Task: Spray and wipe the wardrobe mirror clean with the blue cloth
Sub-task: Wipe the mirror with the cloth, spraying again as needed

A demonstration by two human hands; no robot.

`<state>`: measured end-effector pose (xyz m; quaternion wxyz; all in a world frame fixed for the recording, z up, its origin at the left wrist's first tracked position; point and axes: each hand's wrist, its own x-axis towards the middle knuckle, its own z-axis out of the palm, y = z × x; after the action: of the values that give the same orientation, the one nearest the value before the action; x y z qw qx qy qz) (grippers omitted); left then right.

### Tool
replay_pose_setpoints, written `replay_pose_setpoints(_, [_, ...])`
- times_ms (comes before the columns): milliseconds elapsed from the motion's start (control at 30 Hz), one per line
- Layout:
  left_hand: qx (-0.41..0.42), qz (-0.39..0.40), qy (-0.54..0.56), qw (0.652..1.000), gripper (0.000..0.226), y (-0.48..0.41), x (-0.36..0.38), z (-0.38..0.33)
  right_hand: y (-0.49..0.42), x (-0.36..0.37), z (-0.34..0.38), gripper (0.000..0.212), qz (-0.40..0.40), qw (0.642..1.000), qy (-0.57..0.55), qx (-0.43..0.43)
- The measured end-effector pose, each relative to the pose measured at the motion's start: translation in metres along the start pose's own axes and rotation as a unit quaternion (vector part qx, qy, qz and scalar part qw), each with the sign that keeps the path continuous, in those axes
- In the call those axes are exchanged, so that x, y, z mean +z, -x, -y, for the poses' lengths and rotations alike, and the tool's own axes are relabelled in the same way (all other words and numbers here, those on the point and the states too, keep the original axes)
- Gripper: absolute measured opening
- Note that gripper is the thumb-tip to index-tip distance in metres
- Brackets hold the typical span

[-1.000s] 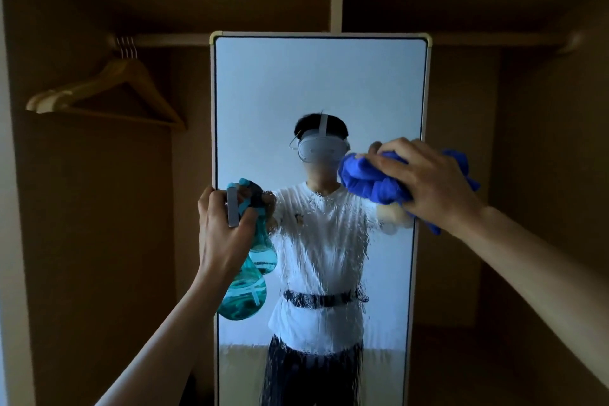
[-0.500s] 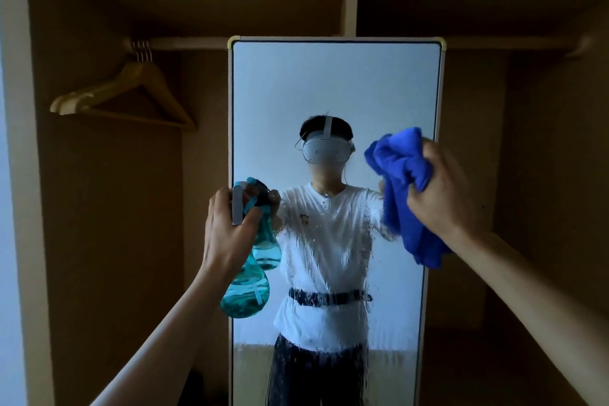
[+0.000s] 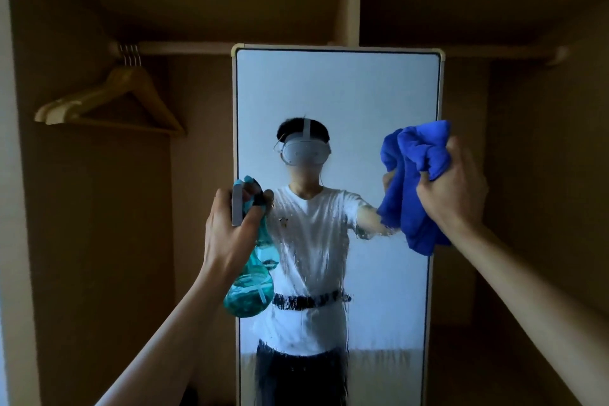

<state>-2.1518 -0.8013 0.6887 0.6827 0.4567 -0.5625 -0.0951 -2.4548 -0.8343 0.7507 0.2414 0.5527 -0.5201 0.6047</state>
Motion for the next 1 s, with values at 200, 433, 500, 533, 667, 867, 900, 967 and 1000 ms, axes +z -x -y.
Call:
replay_pose_setpoints(200, [-0.015, 0.009, 0.019, 1.000, 0.040, 0.000, -0.010, -0.003, 0.006, 0.000, 0.029, 0.032, 0.014, 1.000, -0.015, -0.014])
replay_pose_setpoints(433, [-0.035, 0.029, 0.023, 0.999, 0.040, -0.003, -0.021, -0.003, 0.023, 0.036, 0.093, 0.050, 0.049, 0.997, 0.003, -0.058])
replay_pose_setpoints(500, [-0.032, 0.032, 0.023, 0.999, 0.028, -0.005, -0.023, 0.000, 0.027, 0.047, 0.112, 0.053, 0.051, 0.996, 0.007, -0.074])
replay_pose_setpoints(533, [-0.030, 0.033, 0.022, 0.999, 0.023, -0.006, -0.024, 0.002, 0.029, 0.052, 0.122, 0.053, 0.053, 0.995, 0.003, -0.079])
replay_pose_setpoints(667, [-0.047, 0.036, 0.033, 0.998, 0.016, -0.009, -0.025, 0.005, 0.039, 0.067, 0.159, 0.049, 0.064, 0.992, 0.002, -0.110])
replay_pose_setpoints(867, [-0.083, 0.047, 0.098, 0.991, 0.020, -0.012, -0.030, 0.003, 0.061, 0.095, 0.211, 0.044, 0.092, 0.986, -0.016, -0.136])
replay_pose_setpoints(900, [-0.096, 0.046, 0.111, 0.988, 0.026, -0.013, -0.031, 0.003, 0.065, 0.099, 0.215, 0.044, 0.093, 0.986, -0.026, -0.132])
replay_pose_setpoints(967, [-0.108, 0.044, 0.123, 0.986, 0.032, -0.015, -0.033, 0.004, 0.067, 0.103, 0.219, 0.046, 0.096, 0.987, -0.047, -0.120])
replay_pose_setpoints(1000, [-0.107, 0.046, 0.119, 0.986, 0.033, -0.015, -0.034, 0.004, 0.067, 0.103, 0.219, 0.045, 0.096, 0.987, -0.053, -0.115])
